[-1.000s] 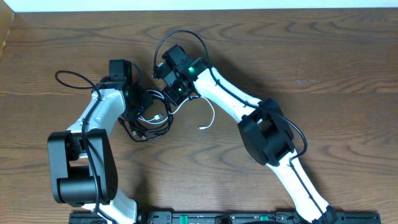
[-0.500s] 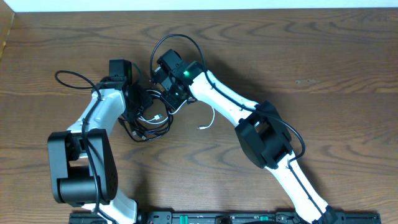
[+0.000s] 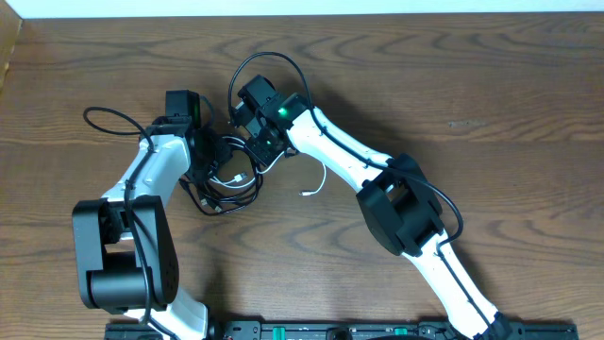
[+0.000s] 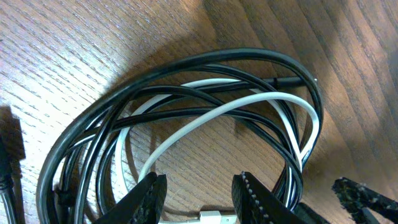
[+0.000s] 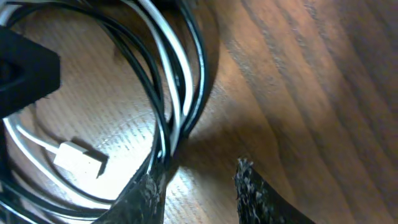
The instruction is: Untangle cables
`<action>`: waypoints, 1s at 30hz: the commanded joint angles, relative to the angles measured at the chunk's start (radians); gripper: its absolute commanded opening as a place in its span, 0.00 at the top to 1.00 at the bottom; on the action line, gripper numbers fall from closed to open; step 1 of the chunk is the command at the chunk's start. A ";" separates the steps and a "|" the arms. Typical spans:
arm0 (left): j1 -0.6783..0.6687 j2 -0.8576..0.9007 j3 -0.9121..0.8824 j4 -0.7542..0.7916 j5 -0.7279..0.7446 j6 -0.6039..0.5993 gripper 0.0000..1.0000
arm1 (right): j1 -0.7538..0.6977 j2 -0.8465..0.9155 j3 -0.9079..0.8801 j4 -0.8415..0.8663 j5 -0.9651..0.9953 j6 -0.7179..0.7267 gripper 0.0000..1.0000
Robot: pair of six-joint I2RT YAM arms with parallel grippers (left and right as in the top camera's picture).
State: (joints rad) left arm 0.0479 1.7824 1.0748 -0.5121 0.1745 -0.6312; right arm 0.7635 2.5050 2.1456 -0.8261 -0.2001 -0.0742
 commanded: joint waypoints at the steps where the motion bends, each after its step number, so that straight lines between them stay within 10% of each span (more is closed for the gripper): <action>1: 0.002 0.015 -0.003 0.001 -0.002 0.009 0.61 | 0.009 -0.031 -0.001 -0.001 0.033 -0.009 0.67; 30: 0.002 0.015 -0.003 0.001 -0.003 0.009 0.61 | 0.027 -0.031 -0.001 0.003 -0.019 -0.010 0.67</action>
State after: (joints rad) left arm 0.0479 1.7824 1.0748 -0.5117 0.1745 -0.6312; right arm 0.7803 2.5050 2.1456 -0.8219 -0.2081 -0.0738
